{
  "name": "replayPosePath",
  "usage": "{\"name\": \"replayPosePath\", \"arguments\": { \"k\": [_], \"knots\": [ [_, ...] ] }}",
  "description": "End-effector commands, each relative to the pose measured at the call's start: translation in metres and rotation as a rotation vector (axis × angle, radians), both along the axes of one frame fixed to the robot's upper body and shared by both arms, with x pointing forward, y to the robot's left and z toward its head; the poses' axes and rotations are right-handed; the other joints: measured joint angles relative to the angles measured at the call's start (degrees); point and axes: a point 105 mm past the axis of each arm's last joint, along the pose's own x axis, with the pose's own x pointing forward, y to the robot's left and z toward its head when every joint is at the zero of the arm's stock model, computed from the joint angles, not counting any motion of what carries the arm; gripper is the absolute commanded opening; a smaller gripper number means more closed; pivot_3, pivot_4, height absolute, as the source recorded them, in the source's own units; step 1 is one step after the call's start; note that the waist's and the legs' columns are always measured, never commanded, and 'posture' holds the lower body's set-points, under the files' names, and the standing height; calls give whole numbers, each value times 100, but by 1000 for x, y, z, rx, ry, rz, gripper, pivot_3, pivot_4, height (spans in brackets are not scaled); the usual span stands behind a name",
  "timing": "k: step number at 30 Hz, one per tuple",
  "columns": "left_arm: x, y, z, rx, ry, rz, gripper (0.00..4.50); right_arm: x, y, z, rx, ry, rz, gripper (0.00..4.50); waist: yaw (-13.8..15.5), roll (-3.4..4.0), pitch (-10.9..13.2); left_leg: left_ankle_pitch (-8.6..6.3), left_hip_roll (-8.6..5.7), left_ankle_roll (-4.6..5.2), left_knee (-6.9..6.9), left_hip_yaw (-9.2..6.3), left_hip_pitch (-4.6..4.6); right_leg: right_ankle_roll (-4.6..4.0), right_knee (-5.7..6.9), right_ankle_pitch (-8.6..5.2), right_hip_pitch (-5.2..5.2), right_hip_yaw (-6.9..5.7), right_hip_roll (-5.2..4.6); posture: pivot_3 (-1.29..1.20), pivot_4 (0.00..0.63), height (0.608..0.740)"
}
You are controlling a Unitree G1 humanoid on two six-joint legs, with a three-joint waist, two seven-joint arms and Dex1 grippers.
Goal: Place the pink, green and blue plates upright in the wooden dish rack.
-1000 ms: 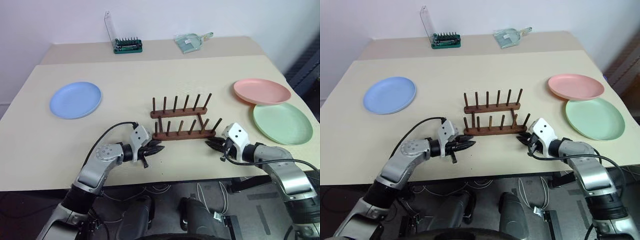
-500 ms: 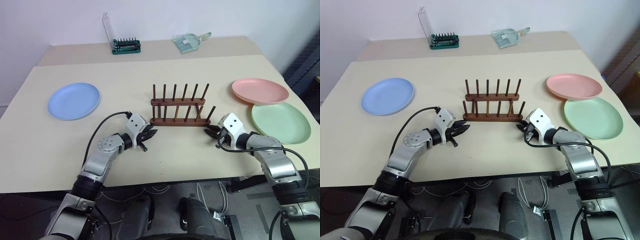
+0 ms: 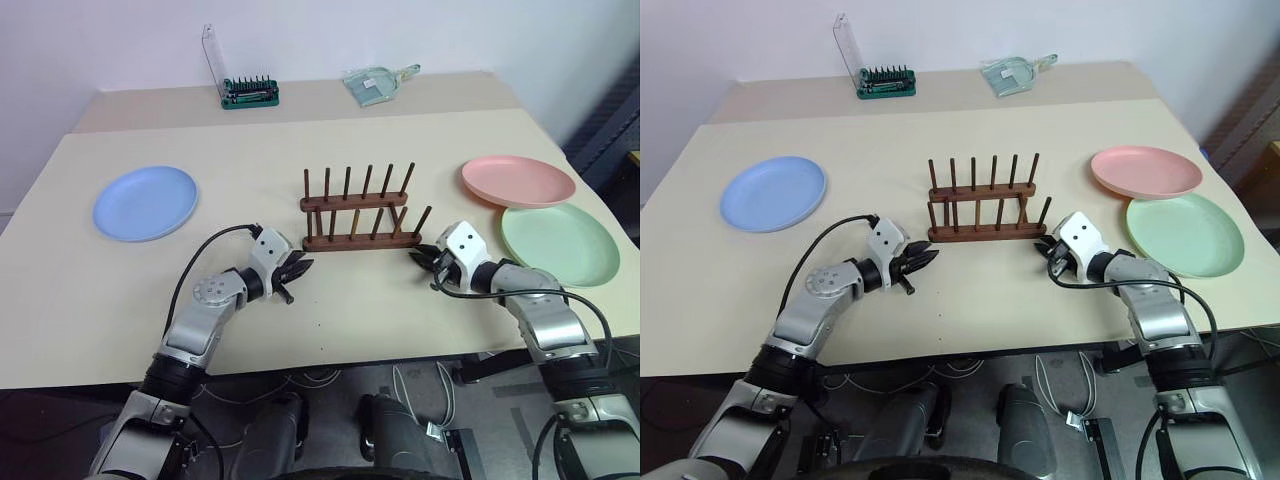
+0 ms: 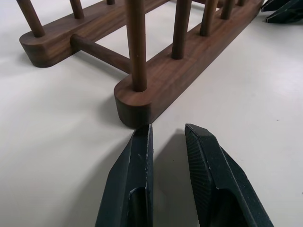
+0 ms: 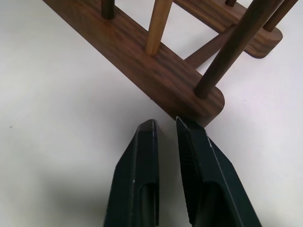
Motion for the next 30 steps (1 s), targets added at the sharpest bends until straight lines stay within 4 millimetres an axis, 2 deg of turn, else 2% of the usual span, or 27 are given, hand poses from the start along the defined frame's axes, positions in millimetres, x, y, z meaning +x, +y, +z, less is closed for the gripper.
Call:
{"name": "replayPosePath", "arguments": {
  "k": [1, 3, 4, 5, 8, 11, 16, 22, 25, 30],
  "knots": [
    [-20, 2, -2, -22, 47, -75, 1097, -11, -22, 35, -30, -22, 19, 1167, 1, 1, 1, 1, -3, 2, -2, 0, -5, 5, -1, -2, -4, 0, -3, 0, 150, 740],
    [-36, 0, 7, -64, 50, -156, 1097, -11, -36, 60, -54, -52, 1, 1893, -14, 3, 3, 4, -6, 11, -2, 2, -29, 5, -1, -2, -30, 2, -7, 0, 150, 740],
    [-42, -1, 13, -84, 48, -193, 1097, -8, -43, 71, -88, -82, -19, 2409, -23, 4, 3, 4, -6, 12, -2, 6, -36, 1, -1, 1, -40, 5, -8, 0, 150, 740],
    [-49, -2, 18, -95, 52, -233, 1097, -1, -55, 85, -147, -125, -59, 2964, -32, 7, 7, 5, -6, 13, -3, 8, -36, -5, -1, 4, -41, 7, -8, 0, 150, 740],
    [-60, -5, 22, -86, 64, -306, 1097, 16, -74, 107, -235, -192, -144, 4393, -24, 9, 17, -3, 1, 0, 2, 15, -38, -20, 0, -4, -46, 10, -7, 0, 150, 740],
    [-66, -9, 23, -59, 64, -360, 1097, 34, -83, 112, -291, -207, -193, 4393, -19, 7, 16, -4, 12, -2, 5, 18, -35, -27, -3, -2, -36, 4, -4, 0, 150, 740],
    [-68, -21, 39, -80, 3, -425, 1097, 67, -94, 94, -415, -175, -257, 4393, -19, 5, 18, 6, 5, 15, 3, 29, -57, -42, -12, 9, -56, 6, -7, 0, 150, 740],
    [-70, -24, 38, -84, -8, -435, 1097, 84, -96, 81, -451, -142, -286, 4393, -21, 7, 20, 8, 4, 16, -9, 33, -59, -26, -10, 17, -64, 9, 3, 0, 150, 740],
    [-70, -21, 31, -90, 4, -420, 1097, 88, -99, 77, -486, -144, -311, 3574, -26, 7, 20, 8, 4, 16, -7, 33, -56, -32, -10, 15, -61, 12, 8, 0, 150, 740],
    [-72, -18, 23, -107, 19, -406, 1097, 89, -98, 75, -487, -150, -307, 974, -30, 8, 20, 11, 5, 13, -4, 32, -54, -43, -4, 11, -61, 15, 12, 0, 150, 740]
  ]
}}
